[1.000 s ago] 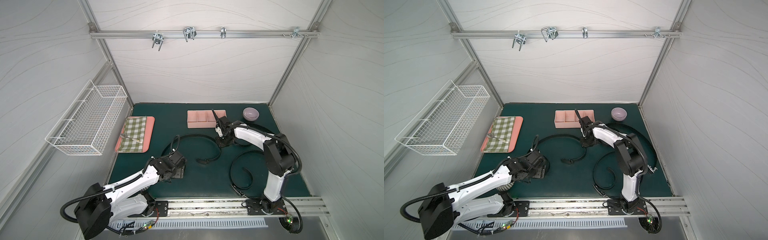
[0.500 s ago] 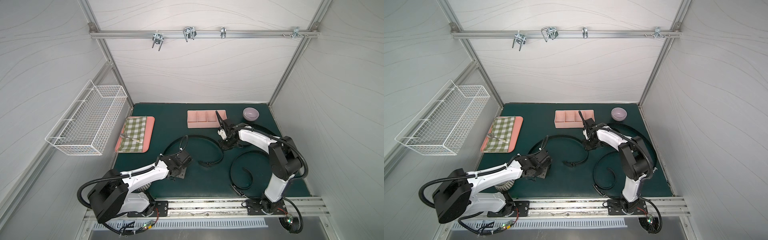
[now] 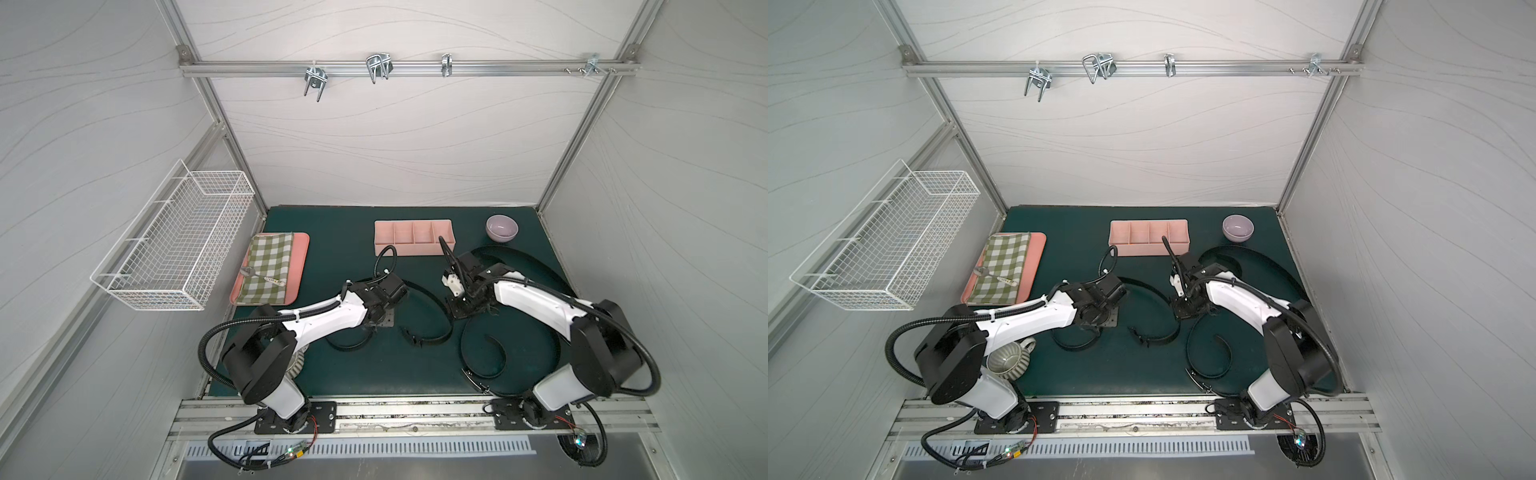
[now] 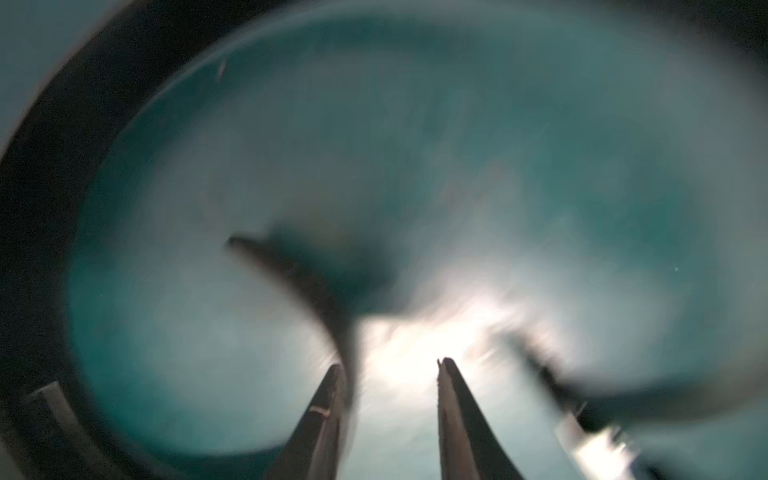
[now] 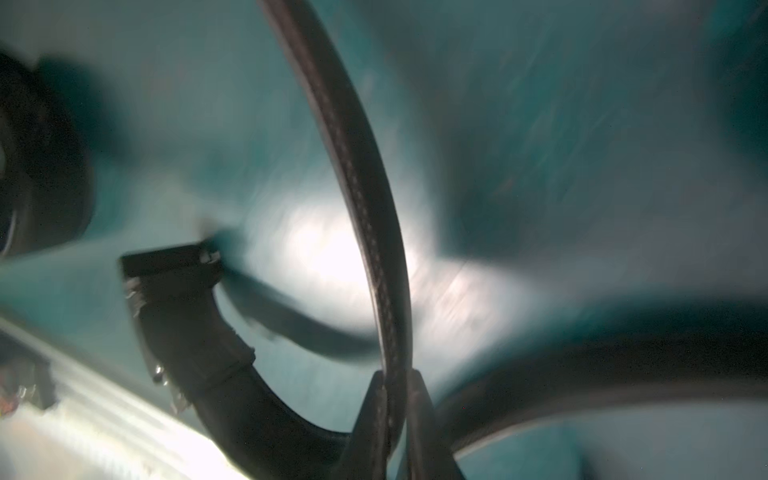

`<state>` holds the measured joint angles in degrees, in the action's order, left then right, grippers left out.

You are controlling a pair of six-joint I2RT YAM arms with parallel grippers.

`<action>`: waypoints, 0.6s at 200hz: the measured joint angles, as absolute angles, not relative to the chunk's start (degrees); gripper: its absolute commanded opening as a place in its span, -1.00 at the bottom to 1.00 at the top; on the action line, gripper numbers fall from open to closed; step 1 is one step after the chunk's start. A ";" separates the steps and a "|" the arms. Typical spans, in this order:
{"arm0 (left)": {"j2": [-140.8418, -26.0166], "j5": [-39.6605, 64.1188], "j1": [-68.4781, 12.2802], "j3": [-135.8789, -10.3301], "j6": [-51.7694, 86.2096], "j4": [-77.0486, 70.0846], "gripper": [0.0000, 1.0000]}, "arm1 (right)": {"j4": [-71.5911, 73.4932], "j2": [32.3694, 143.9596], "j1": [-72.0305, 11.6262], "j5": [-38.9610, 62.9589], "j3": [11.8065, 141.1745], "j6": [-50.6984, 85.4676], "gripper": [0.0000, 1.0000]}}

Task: Place the belts into the storage roll
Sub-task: Roll the belt at the center of the board.

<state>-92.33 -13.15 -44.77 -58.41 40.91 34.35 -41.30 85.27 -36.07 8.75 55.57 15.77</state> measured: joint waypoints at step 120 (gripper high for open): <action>-75.70 -14.22 -46.02 -53.82 37.58 39.38 0.61 | -40.07 87.31 -32.77 12.14 53.82 16.88 -0.75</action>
<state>-75.70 -14.22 -46.02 -53.82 37.58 39.38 -40.07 87.31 -32.77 12.14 53.82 16.88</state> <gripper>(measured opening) 0.853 0.126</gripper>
